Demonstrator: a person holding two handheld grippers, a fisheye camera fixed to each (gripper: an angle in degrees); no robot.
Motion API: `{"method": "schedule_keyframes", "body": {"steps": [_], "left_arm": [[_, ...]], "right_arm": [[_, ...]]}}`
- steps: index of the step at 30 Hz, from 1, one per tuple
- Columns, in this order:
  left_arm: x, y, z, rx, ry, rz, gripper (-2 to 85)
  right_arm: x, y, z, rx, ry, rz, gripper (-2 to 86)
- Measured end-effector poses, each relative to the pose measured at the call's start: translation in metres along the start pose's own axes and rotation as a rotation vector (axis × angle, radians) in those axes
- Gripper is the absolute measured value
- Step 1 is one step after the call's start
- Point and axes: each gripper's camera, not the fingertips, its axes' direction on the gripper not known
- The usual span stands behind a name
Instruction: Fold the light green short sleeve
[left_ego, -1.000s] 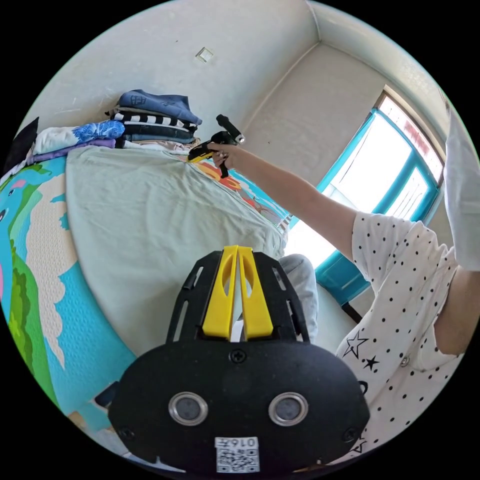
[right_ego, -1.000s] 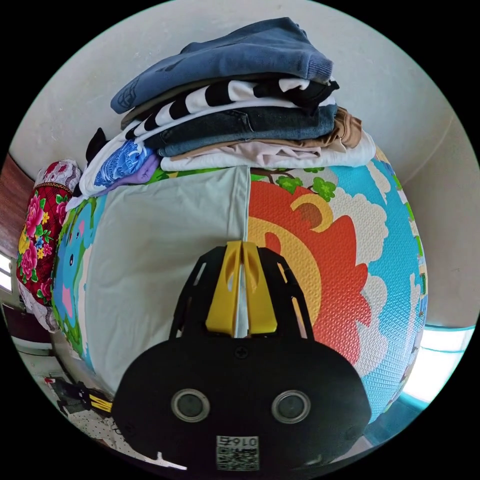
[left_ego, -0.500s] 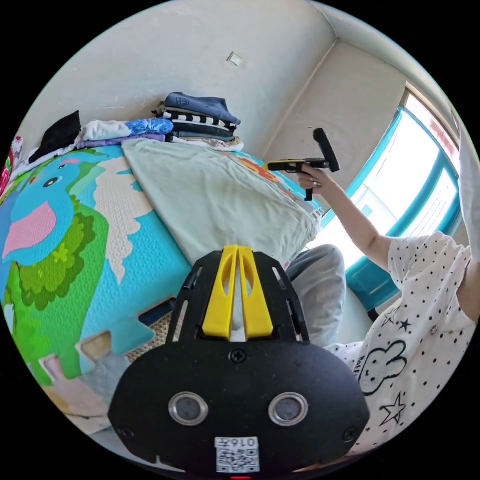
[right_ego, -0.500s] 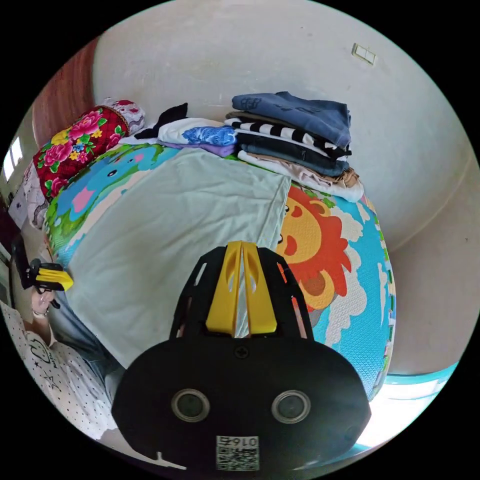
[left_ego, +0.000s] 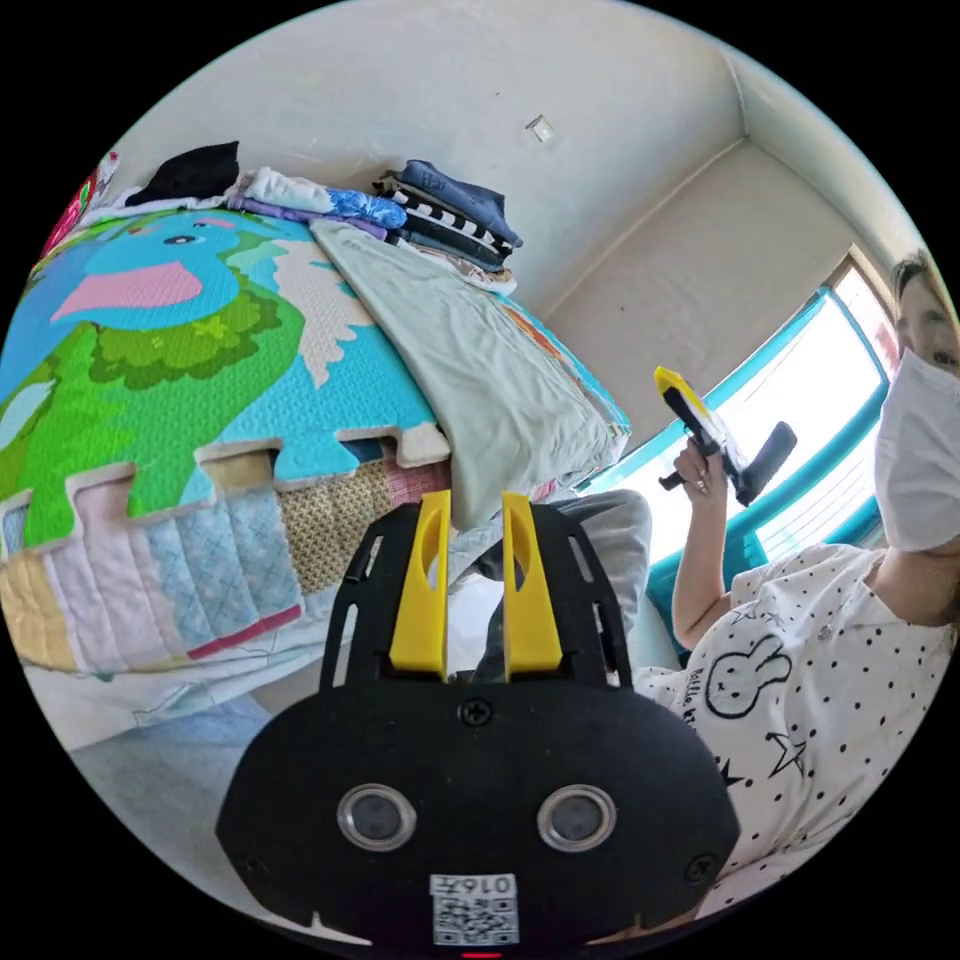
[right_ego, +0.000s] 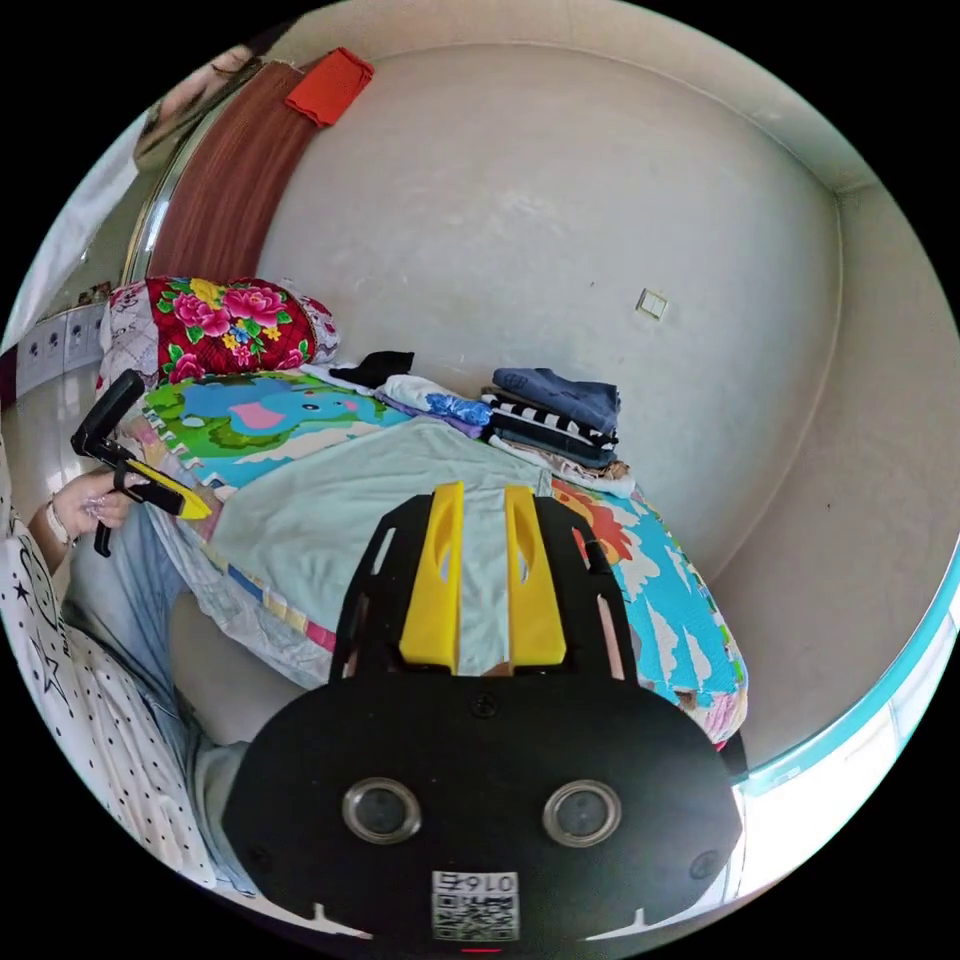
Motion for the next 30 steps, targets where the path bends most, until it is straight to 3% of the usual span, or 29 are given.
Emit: {"method": "schedule_keyframes", "body": {"steps": [7, 13, 16, 23, 30], "left_arm": [[-0.04, -0.009, 0.003, -0.018, 0.017, -0.066, 6.4], [-0.071, -0.008, 0.003, -0.014, 0.271, -0.136, 0.3], [-0.08, -0.003, -0.011, 0.08, 0.459, -0.18, -0.7], [-0.068, -0.03, -0.049, 0.164, 0.655, -0.205, -1.0], [-0.053, -0.052, -0.06, 0.22, 0.757, -0.299, -1.0]], "right_arm": [[-0.066, -0.035, -0.067, -0.009, 0.048, -0.101, 11.6], [-0.072, -0.079, -0.13, 0.075, -0.065, -0.09, 12.2], [-0.082, -0.098, -0.161, 0.164, -0.056, -0.073, 12.2], [-0.167, -0.138, -0.185, 0.121, 0.004, -0.408, 11.6], [-0.209, -0.18, -0.224, 0.229, -0.026, -0.516, 12.1]]}}
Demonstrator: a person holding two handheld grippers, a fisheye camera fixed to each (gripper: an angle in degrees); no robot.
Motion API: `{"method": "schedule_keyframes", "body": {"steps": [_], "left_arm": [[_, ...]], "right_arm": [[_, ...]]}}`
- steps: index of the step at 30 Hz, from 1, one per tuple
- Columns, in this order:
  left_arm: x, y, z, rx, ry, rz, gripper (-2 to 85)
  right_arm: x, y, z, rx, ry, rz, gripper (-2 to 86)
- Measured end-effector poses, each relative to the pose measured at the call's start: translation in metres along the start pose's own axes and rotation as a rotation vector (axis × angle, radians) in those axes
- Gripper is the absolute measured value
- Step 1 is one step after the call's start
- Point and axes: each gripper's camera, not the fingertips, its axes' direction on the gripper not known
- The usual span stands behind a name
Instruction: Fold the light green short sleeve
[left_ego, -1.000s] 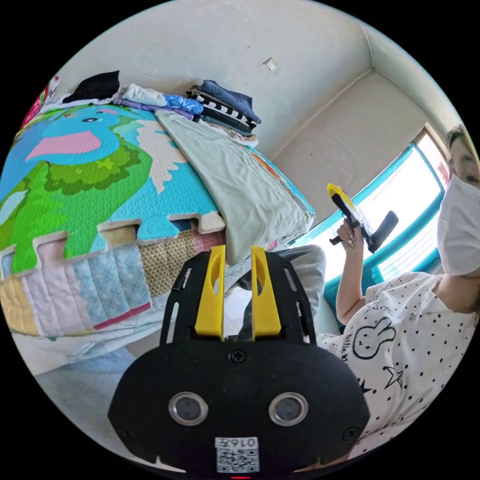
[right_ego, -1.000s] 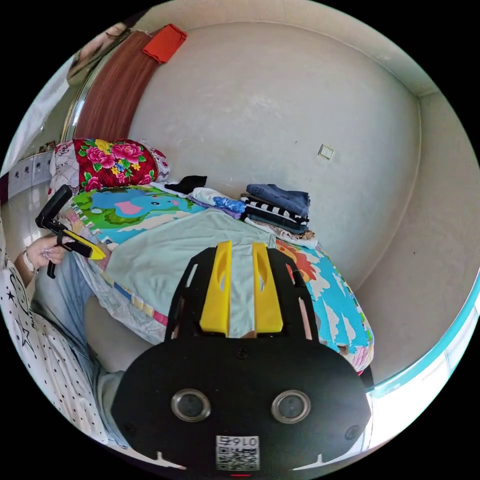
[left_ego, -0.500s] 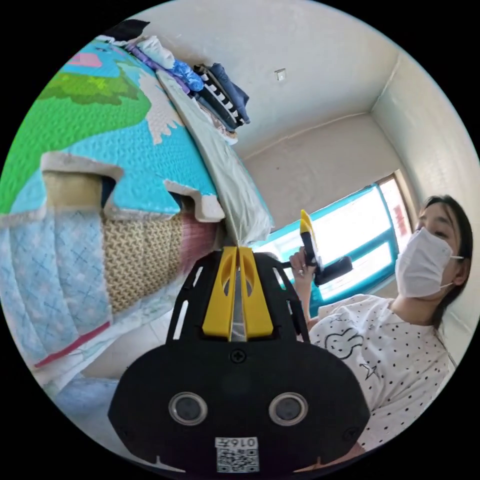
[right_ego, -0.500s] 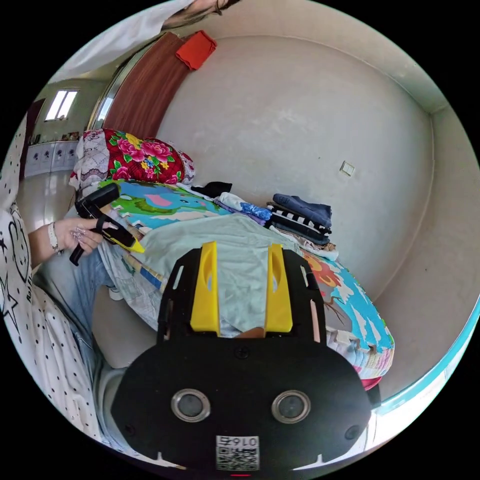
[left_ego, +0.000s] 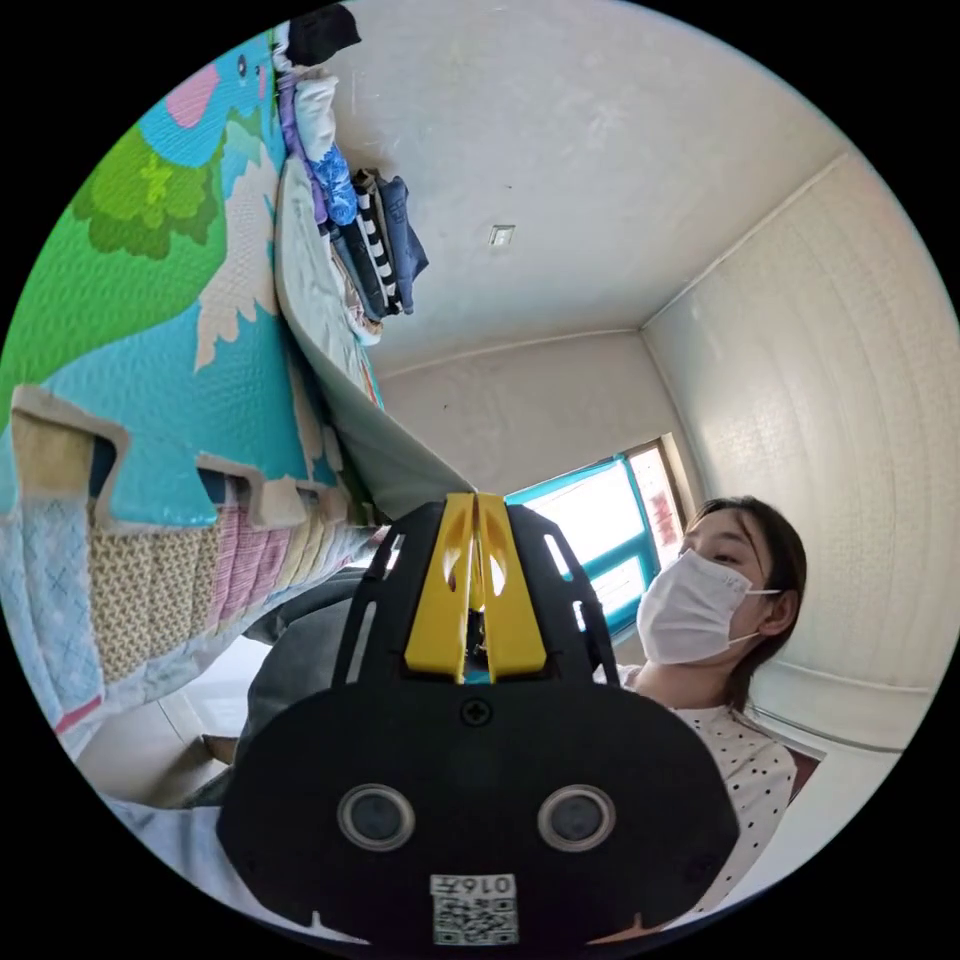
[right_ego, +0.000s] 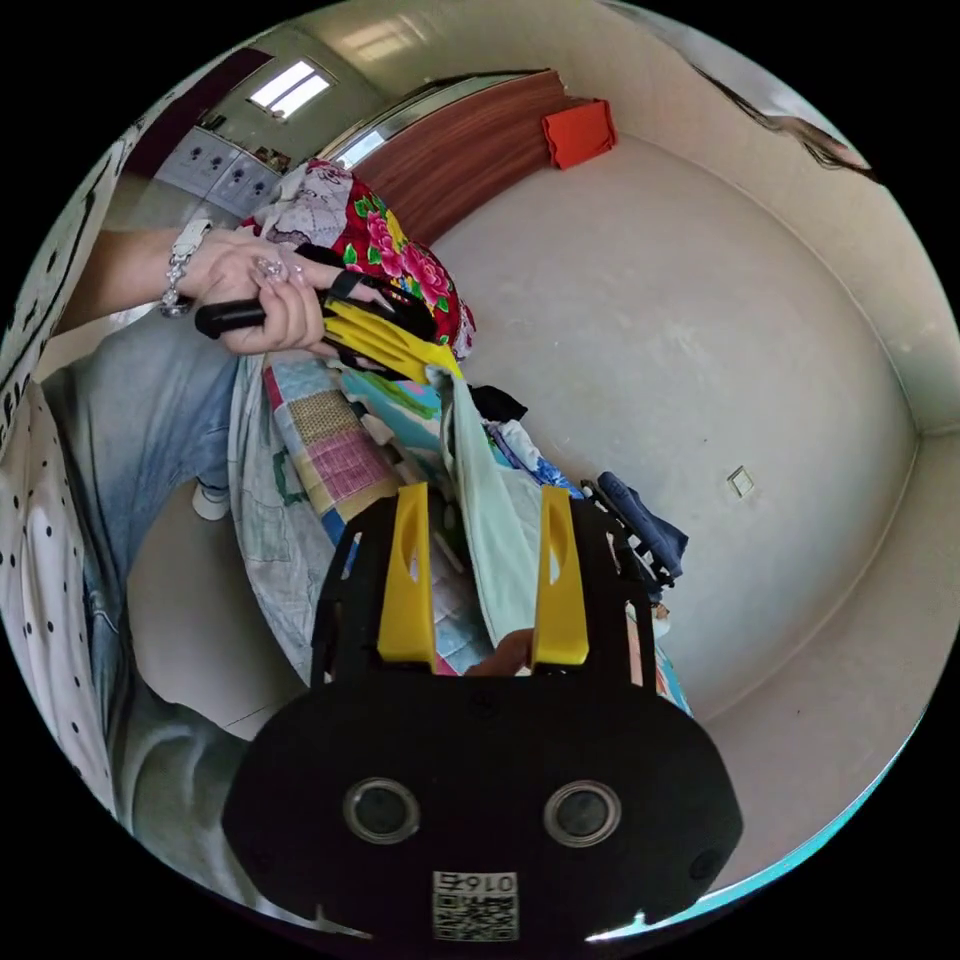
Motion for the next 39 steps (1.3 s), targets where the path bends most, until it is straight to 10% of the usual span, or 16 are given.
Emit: {"method": "schedule_keyframes", "body": {"steps": [16, 21, 27, 39], "left_arm": [[0.073, 0.025, 0.052, 0.028, -0.052, 0.105, 0.0], [0.192, 0.08, 0.131, -0.164, -0.737, 0.687, 5.3], [0.216, 0.138, 0.237, -0.276, -1.098, 0.92, 7.1], [0.197, 0.134, 0.285, -0.291, -0.834, 0.556, 9.5]], "right_arm": [[0.042, -0.048, 0.017, -0.189, 0.335, 0.085, 0.2], [0.102, -0.048, 0.014, -0.241, 0.133, 0.24, -0.3], [0.148, -0.042, 0.033, -0.274, 0.002, 0.36, -0.3], [0.106, -0.003, 0.062, -0.389, 0.049, 0.107, 3.5]]}}
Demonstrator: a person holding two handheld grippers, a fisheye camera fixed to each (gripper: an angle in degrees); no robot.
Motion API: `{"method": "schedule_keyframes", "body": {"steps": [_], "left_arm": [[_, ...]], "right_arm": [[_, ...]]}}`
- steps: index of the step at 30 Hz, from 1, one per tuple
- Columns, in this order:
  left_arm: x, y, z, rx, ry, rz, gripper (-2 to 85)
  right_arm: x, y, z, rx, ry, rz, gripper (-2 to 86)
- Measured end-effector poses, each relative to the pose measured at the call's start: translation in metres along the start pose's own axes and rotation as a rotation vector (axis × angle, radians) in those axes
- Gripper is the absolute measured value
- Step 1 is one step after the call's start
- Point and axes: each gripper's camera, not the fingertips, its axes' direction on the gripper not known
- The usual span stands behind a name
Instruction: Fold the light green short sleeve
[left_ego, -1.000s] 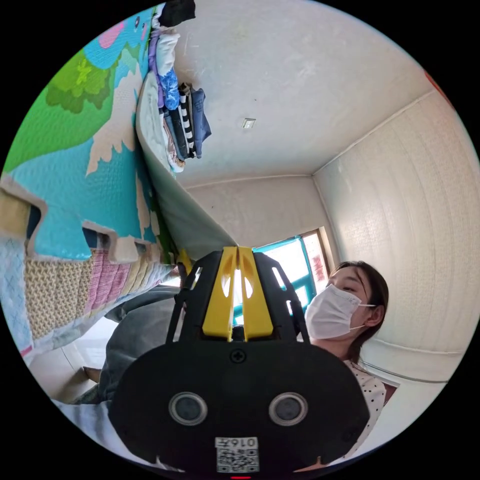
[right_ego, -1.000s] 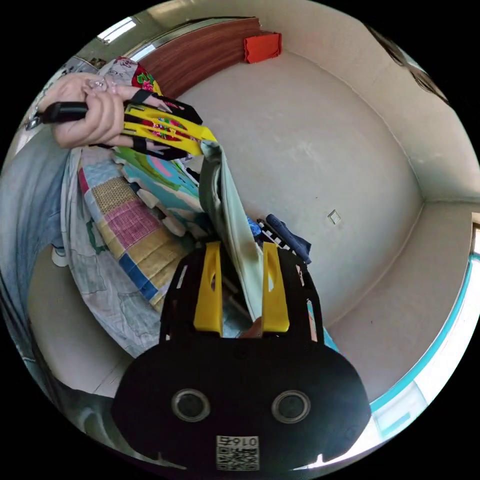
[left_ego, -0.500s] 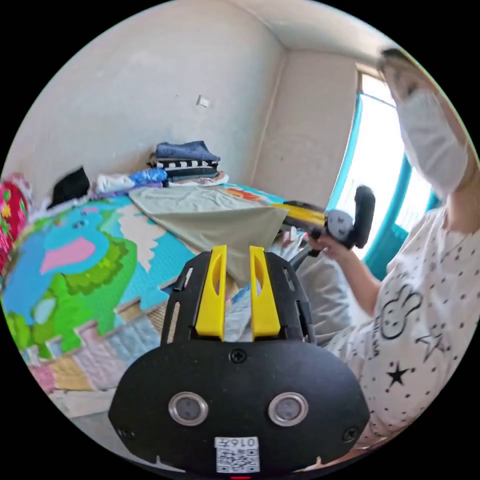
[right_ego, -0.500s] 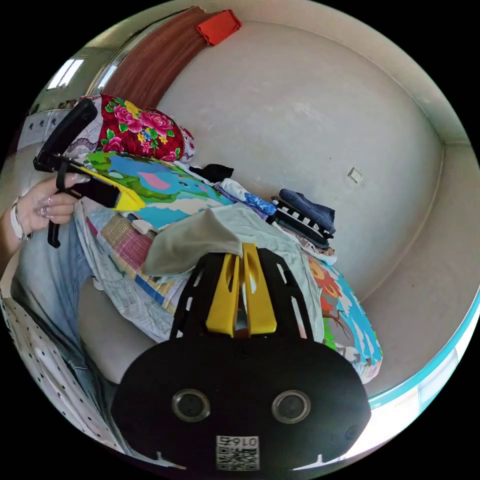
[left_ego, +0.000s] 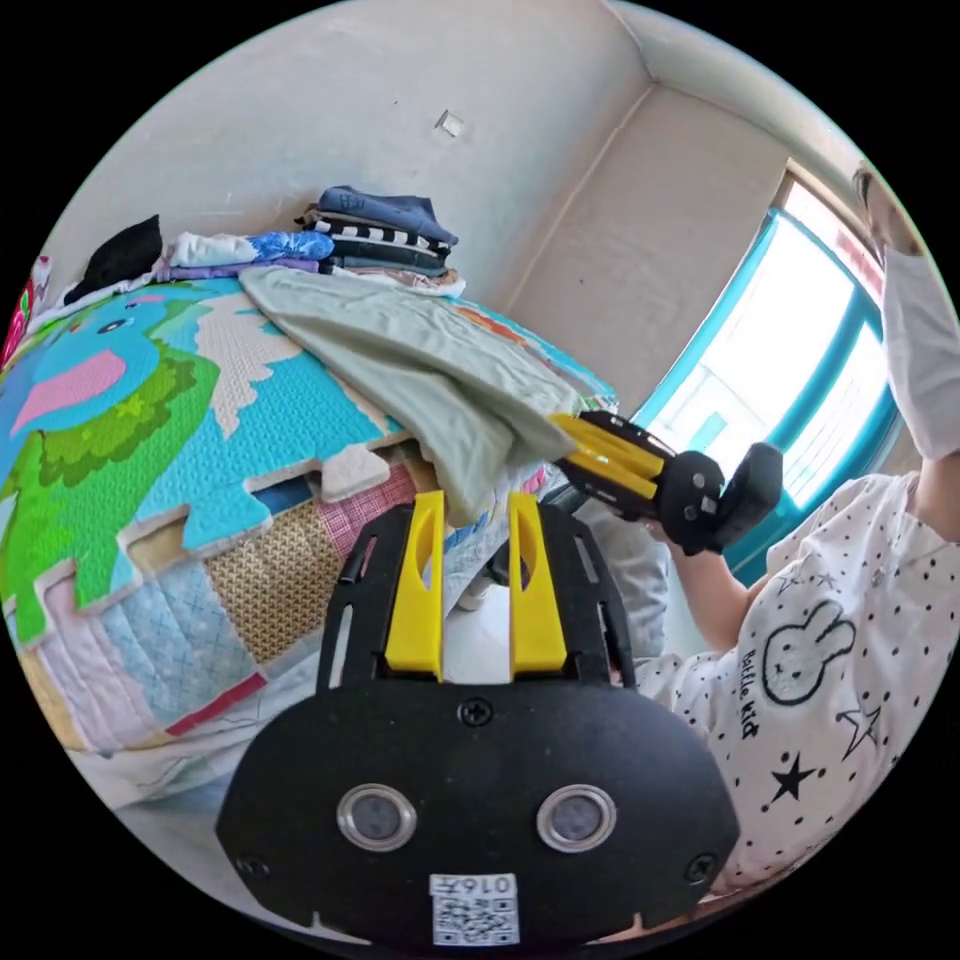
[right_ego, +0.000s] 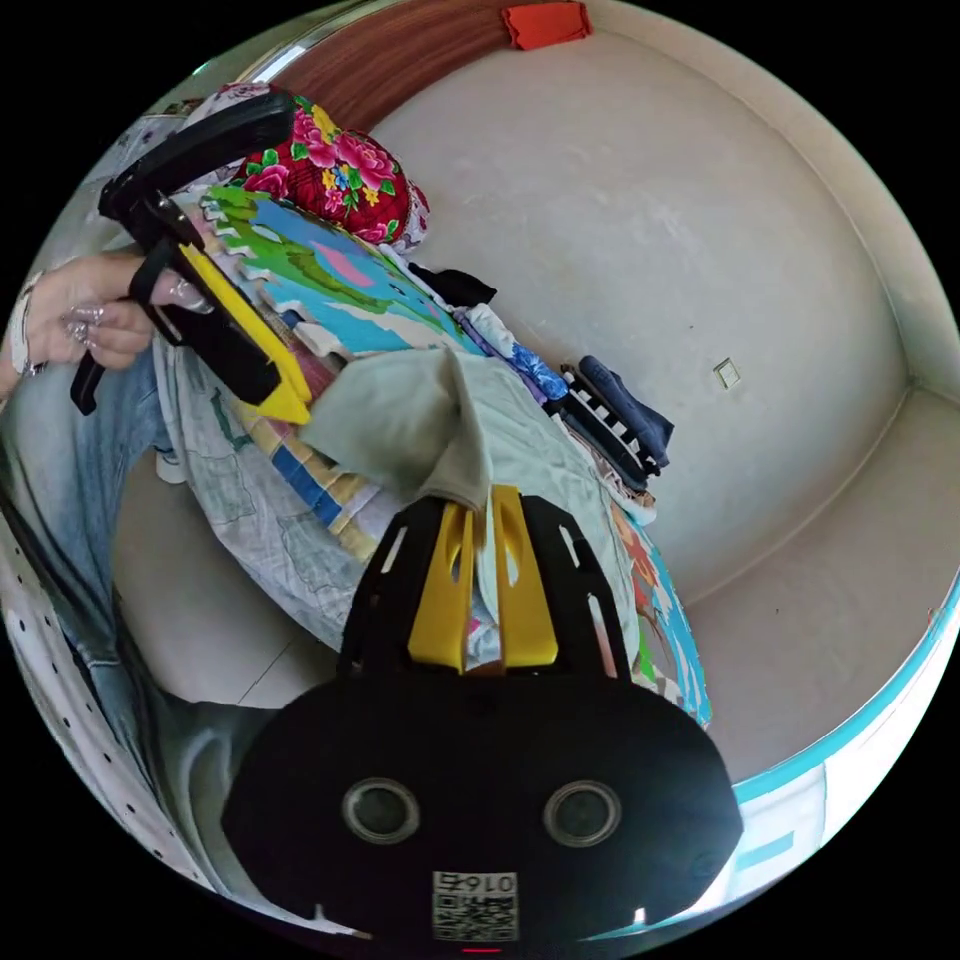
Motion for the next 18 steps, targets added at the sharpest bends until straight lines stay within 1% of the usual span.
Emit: {"method": "schedule_keyframes", "body": {"steps": [2, 7, 9, 12, 14, 16, 17, 18], "left_arm": [[0.019, -0.006, 0.007, -0.031, -0.072, 0.019, 9.5], [0.104, -0.011, 0.015, -0.034, -0.256, 0.168, 9.4], [0.163, -0.01, 0.026, -0.023, -0.463, 0.328, 9.8], [0.223, -0.007, 0.049, 0.033, -0.641, 0.491, 11.6], [0.244, -0.013, 0.062, 0.043, -0.63, 0.525, 12.4], [0.254, -0.021, 0.072, 0.069, -0.604, 0.515, 12.8], [0.259, -0.026, 0.078, 0.083, -0.63, 0.501, 12.7], [0.262, -0.03, 0.085, 0.097, -0.697, 0.49, 12.3]], "right_arm": [[0.006, 0.009, 0.005, 0.004, -0.073, 0.055, 5.8], [0.024, 0.02, 0.019, 0.02, -0.082, 0.166, 6.4], [0.033, 0.021, 0.02, 0.036, -0.076, 0.195, 5.3], [0.055, 0.021, 0.021, 0.06, -0.13, 0.256, 3.5], [0.076, 0.02, 0.021, 0.086, -0.22, 0.309, 2.3], [0.088, 0.02, 0.02, 0.113, -0.279, 0.352, 1.3], [0.095, 0.02, 0.021, 0.121, -0.311, 0.371, 0.8], [0.097, 0.02, 0.021, 0.124, -0.321, 0.378, 0.7]]}}
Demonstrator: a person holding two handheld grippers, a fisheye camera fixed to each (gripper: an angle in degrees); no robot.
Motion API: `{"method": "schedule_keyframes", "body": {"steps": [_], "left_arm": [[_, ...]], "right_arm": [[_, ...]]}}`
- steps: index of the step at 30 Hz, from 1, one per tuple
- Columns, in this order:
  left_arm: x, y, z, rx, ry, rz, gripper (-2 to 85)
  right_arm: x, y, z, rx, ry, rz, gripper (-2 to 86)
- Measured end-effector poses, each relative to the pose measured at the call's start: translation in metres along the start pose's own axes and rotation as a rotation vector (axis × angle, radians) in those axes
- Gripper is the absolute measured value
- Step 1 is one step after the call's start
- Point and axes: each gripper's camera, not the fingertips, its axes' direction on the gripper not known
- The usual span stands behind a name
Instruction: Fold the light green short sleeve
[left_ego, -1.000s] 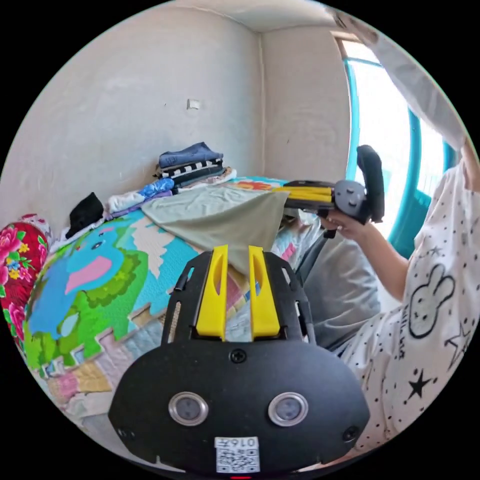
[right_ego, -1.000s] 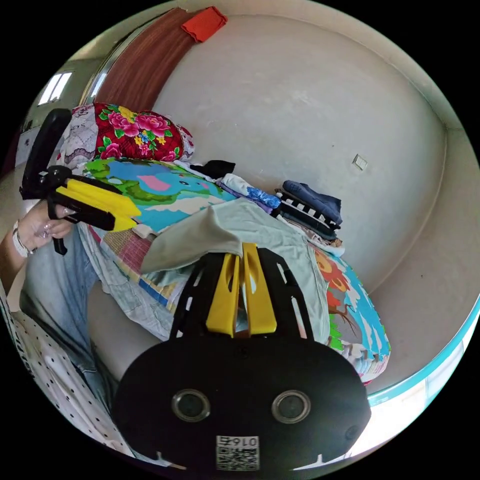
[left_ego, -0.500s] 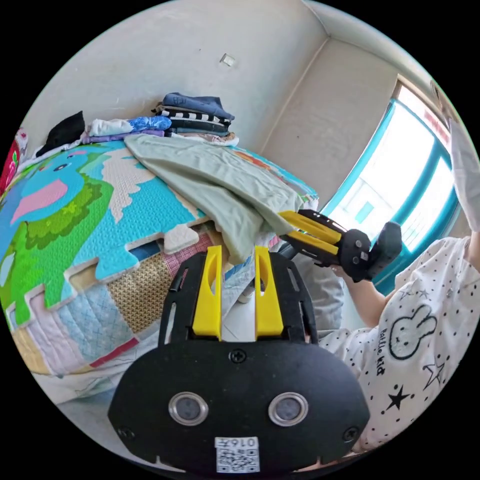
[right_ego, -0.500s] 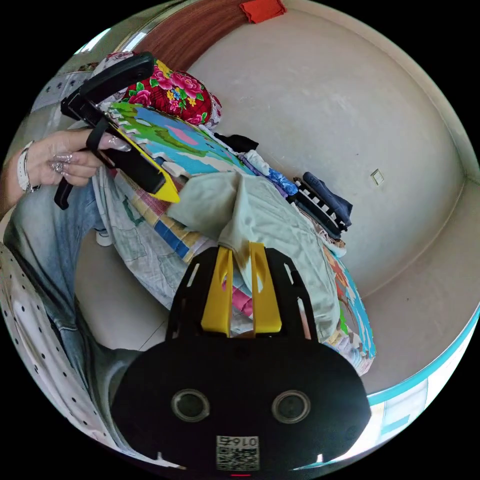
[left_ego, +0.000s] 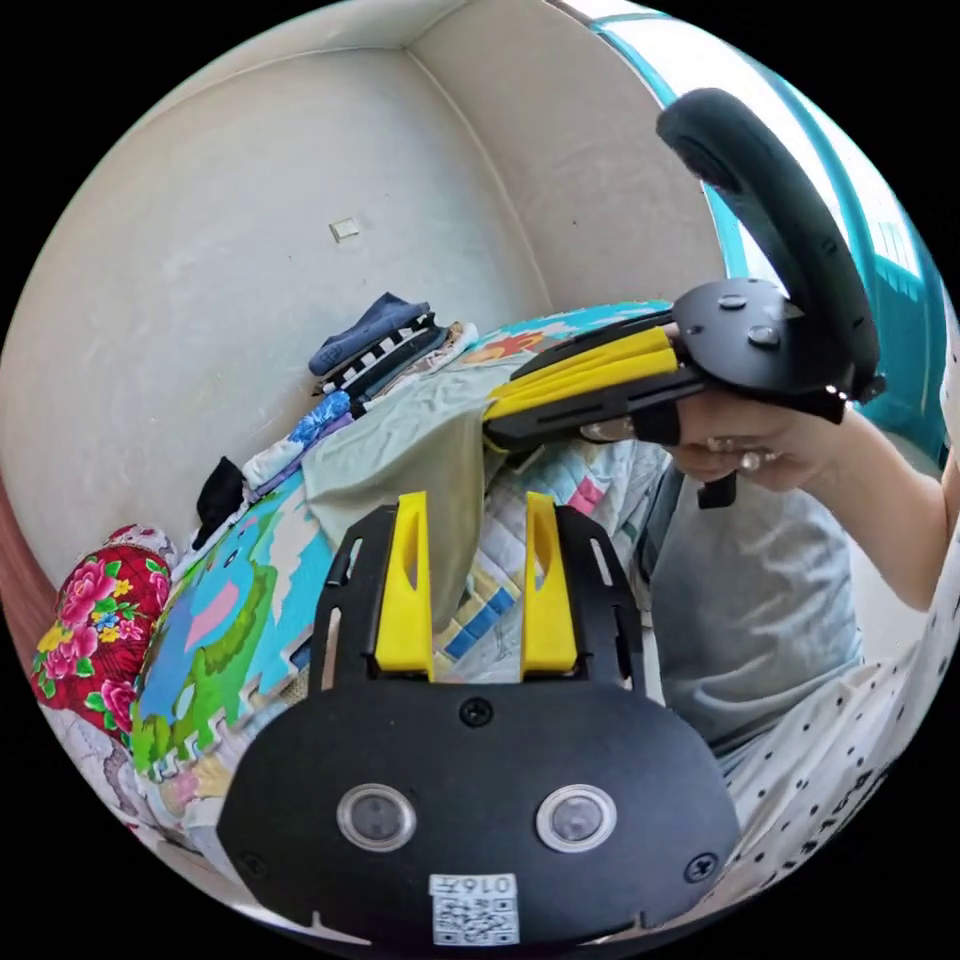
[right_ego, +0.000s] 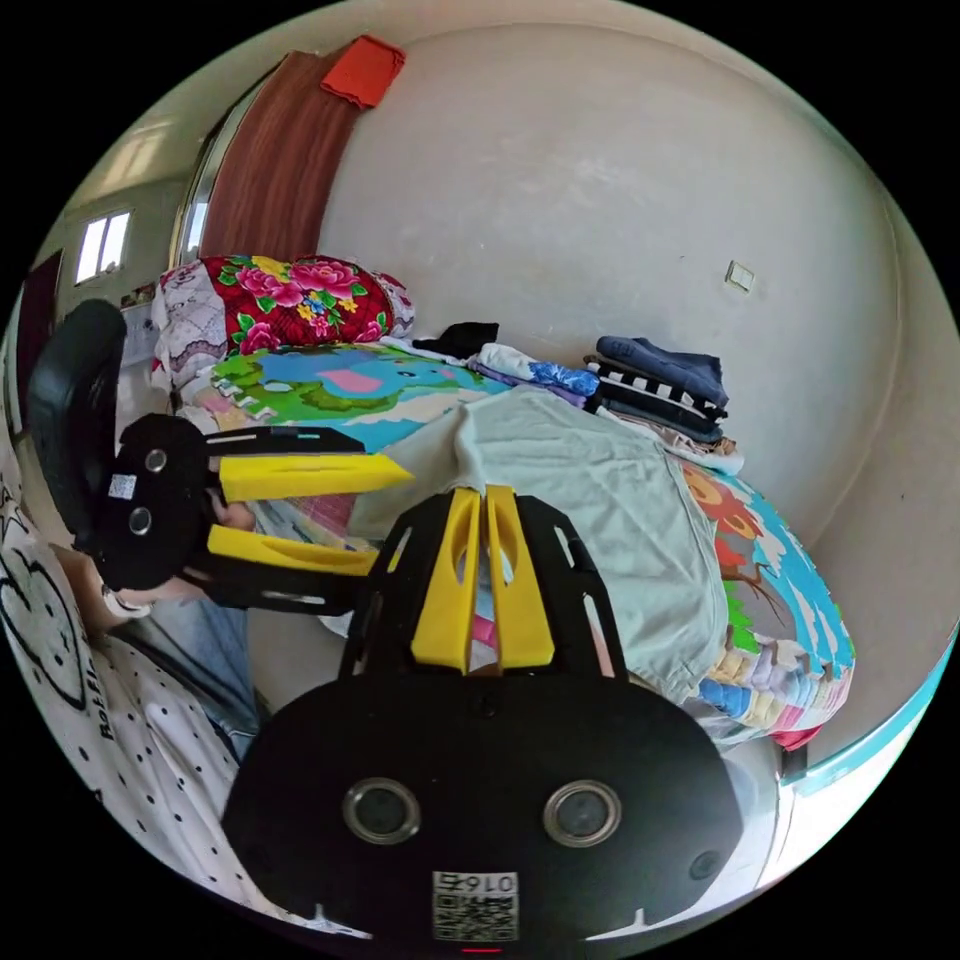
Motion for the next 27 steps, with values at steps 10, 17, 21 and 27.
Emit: {"method": "schedule_keyframes", "body": {"steps": [10, 17, 21, 27], "left_arm": [[-0.025, 0.022, -0.012, 0.017, -0.291, -0.044, -0.1], [-0.06, 0.066, 0.027, -0.088, -0.262, -0.074, -0.9], [-0.092, 0.094, 0.078, -0.16, -0.203, -0.141, -1.0], [-0.133, 0.116, 0.147, -0.174, -0.149, -0.15, -1.0]], "right_arm": [[-0.019, -0.001, 0.001, -0.01, 0.047, -0.068, 0.0], [-0.072, 0.002, 0.014, -0.061, 0.09, -0.235, 1.1], [-0.096, 0.005, 0.027, -0.13, 0.114, -0.281, 3.5], [-0.129, 0.011, 0.018, -0.109, 0.12, -0.312, 7.3]]}}
